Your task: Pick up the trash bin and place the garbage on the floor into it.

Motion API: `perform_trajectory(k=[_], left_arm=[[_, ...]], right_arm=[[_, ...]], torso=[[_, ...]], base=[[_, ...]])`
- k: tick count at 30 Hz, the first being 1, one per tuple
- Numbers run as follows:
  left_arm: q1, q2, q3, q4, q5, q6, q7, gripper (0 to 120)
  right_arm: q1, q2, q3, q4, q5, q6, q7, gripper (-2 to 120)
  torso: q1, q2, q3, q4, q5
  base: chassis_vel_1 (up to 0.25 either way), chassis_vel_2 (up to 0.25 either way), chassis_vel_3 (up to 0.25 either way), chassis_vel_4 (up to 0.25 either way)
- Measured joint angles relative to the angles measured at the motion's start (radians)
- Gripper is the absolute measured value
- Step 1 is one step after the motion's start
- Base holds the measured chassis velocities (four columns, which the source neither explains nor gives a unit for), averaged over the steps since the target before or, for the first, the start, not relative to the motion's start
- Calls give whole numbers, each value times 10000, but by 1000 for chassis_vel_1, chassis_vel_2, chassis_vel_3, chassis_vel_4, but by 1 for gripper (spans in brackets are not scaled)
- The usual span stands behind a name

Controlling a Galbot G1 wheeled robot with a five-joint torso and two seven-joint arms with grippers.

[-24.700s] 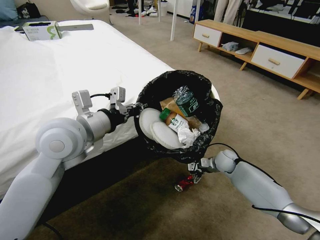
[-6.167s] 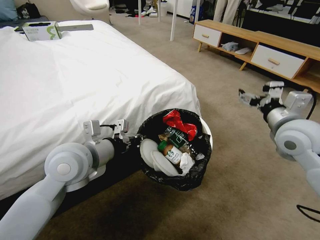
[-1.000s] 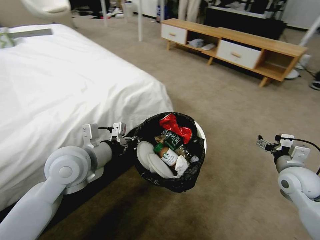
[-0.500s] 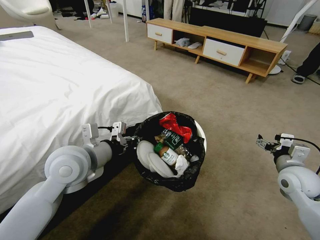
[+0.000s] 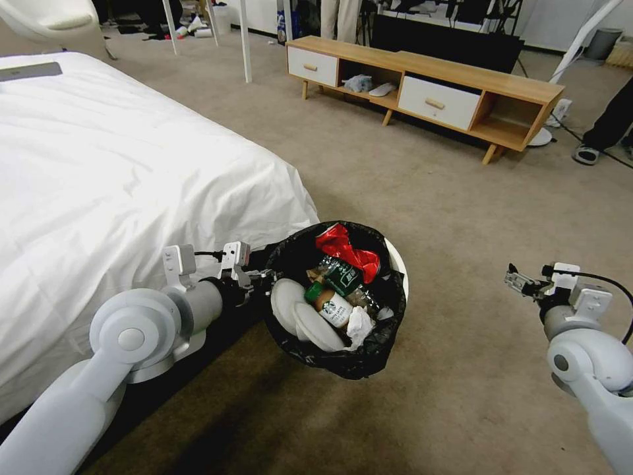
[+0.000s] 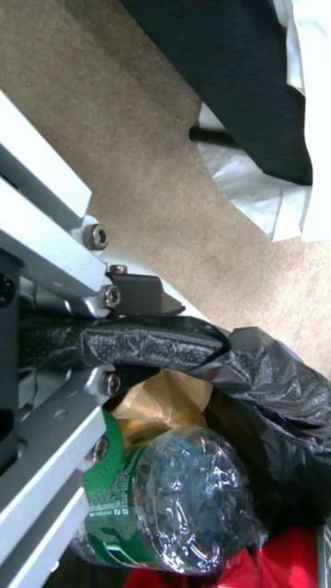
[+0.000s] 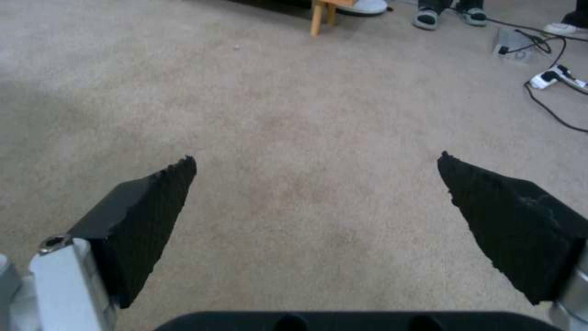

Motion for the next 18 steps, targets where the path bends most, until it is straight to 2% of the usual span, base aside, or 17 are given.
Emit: perform_trajectory(k=[18], left_arm=[[47,8,-4,-42,85,0,-7,2]], right_arm=[[23,-14,1,19,3,-6,-1,100]], torso=[[0,0,0,1,1]], base=[[-3,-2,-3,-3]])
